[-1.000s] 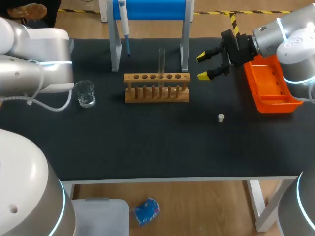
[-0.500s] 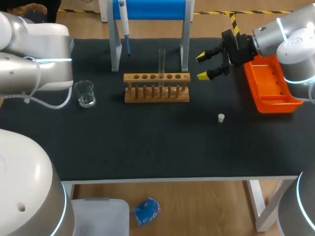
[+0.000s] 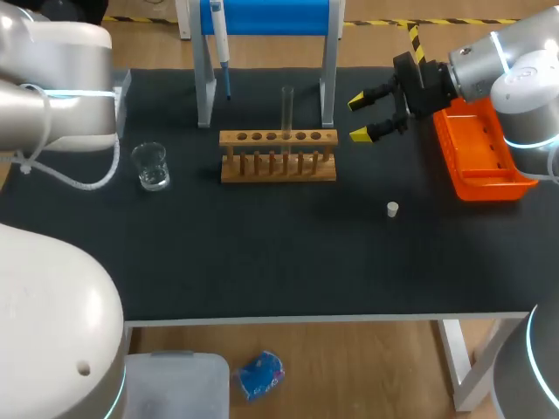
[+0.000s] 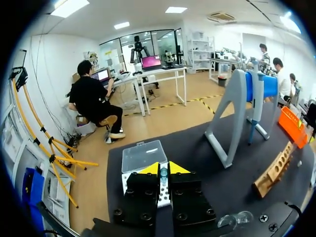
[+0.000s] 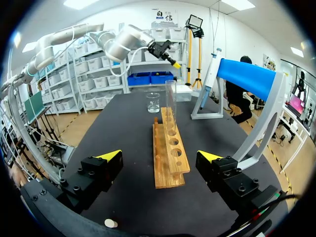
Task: Invert the test tube, pick up the pipette, mount the tip to pipette, aspirate from beaker and dispense into the tube, eject the tip, return the pipette, and cap with the stopper.
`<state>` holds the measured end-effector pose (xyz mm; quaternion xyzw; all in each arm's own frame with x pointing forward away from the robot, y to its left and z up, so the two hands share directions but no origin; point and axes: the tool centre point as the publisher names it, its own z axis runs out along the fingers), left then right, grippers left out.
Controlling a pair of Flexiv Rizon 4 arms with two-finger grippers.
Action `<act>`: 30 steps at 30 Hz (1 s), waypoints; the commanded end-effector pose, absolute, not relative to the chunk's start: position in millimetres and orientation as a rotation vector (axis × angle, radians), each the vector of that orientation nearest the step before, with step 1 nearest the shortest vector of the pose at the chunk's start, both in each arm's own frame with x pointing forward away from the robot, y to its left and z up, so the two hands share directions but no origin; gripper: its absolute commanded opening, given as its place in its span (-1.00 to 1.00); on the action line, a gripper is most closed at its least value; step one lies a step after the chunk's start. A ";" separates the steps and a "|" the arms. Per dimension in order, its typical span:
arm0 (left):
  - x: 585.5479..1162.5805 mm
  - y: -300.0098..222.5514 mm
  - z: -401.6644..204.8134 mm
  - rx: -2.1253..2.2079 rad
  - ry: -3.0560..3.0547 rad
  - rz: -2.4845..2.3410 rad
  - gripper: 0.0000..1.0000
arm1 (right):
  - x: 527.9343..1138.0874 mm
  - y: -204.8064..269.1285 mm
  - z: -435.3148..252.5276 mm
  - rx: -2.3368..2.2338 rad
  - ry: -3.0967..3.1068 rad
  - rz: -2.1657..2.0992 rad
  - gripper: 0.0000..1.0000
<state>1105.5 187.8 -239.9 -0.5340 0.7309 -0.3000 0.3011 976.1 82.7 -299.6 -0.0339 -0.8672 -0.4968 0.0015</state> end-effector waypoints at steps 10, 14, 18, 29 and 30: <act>1093.2 166.4 -220.4 -1.275 2.040 -0.867 -1.00 | 976.2 82.4 -299.8 -0.105 -2.722 -1.560 1.00; 1059.9 121.4 -192.7 -1.015 2.165 -0.993 -1.00 | 976.2 82.4 -299.8 -0.105 -2.722 -1.560 1.00; 1025.9 85.6 -173.4 -0.794 2.272 -1.063 -1.00 | 976.2 82.4 -299.8 -0.105 -2.722 -1.560 1.00; 964.8 29.6 -158.8 -0.386 2.513 -1.191 -1.00 | 976.2 82.4 -299.8 -0.105 -2.722 -1.560 1.00; 964.8 29.6 -158.8 -0.386 2.513 -1.191 -1.00 | 976.2 82.4 -299.8 -0.105 -2.722 -1.560 1.00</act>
